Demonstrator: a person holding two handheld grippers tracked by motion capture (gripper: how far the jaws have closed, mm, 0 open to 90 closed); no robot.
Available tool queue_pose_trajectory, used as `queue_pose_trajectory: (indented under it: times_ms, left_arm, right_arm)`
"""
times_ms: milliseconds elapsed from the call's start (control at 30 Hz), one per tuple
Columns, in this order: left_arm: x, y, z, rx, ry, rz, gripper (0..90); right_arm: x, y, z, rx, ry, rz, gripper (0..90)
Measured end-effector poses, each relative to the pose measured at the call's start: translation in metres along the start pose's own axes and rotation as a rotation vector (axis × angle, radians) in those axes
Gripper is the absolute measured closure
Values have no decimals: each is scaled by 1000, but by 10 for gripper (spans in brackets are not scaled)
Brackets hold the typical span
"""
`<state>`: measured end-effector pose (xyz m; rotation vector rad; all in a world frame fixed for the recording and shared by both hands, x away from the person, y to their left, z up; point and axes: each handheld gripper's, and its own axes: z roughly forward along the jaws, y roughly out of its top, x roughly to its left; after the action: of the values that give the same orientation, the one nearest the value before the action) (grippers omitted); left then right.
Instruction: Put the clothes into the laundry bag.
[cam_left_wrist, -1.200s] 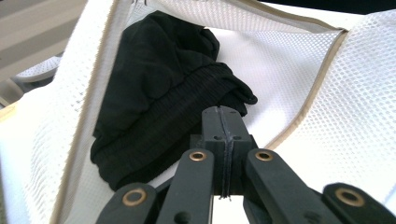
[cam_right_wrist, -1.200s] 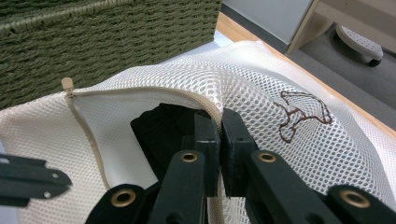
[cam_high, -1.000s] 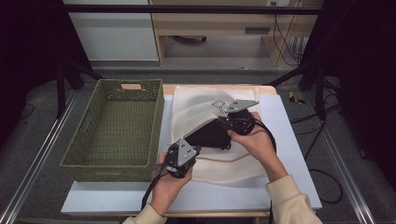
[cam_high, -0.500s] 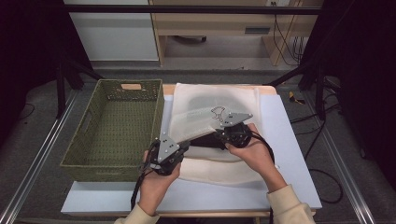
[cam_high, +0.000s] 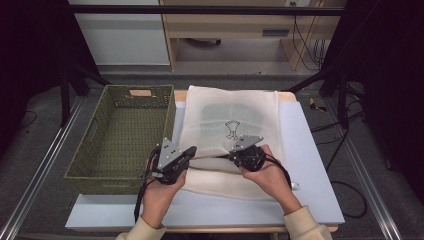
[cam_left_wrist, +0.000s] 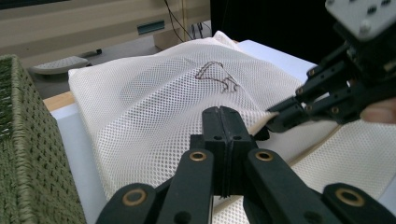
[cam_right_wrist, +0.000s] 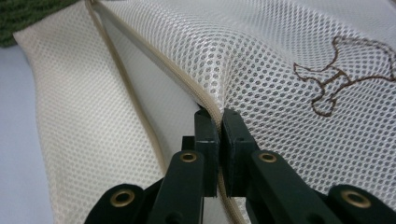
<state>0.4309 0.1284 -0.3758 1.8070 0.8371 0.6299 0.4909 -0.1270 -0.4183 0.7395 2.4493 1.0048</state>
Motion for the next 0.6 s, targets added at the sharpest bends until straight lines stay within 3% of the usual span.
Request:
queue_pose_trajectory:
  times_ms: [600]
  left_arm:
    - [11,5,-11,-27,13,-19,898]
  right_arm:
    - [13,-19,8,38,7,5,863]
